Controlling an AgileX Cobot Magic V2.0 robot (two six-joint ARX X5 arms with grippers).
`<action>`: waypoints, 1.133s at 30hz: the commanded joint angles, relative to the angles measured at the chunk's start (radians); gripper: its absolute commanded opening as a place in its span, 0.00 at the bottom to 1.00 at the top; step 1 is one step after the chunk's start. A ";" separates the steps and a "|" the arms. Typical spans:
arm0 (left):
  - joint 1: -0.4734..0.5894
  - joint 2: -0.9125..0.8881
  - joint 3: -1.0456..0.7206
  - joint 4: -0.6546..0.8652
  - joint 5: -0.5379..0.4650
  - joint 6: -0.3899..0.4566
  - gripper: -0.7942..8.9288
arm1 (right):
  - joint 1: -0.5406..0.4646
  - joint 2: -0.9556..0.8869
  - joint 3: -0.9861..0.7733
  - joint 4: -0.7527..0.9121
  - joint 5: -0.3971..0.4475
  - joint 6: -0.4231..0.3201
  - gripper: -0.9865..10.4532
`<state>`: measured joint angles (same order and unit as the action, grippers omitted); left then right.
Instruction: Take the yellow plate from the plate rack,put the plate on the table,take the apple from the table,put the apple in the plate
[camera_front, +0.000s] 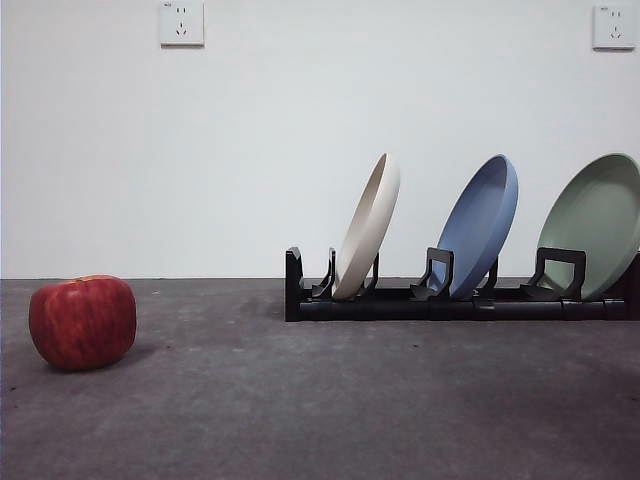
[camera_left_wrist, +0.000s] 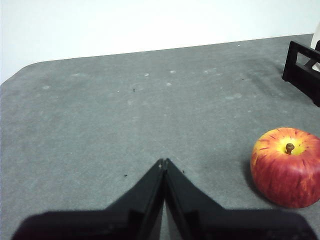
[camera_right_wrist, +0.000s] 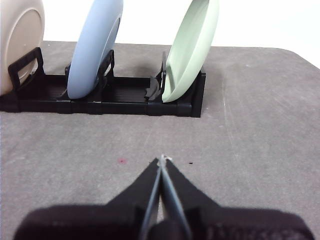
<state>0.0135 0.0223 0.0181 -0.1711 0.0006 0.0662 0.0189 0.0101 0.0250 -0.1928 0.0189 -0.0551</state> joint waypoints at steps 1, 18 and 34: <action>0.003 0.000 -0.010 0.005 0.004 -0.011 0.08 | -0.001 -0.001 -0.011 0.008 0.021 -0.094 0.09; 0.003 0.000 0.011 0.040 0.007 -0.043 0.08 | 0.000 -0.001 -0.006 0.023 -0.053 0.278 0.08; 0.003 0.457 0.412 0.029 0.013 -0.126 0.08 | 0.000 0.300 0.436 -0.062 -0.107 0.351 0.08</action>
<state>0.0135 0.4595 0.4198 -0.1444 0.0101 -0.0486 0.0193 0.2886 0.4473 -0.2508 -0.0811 0.2852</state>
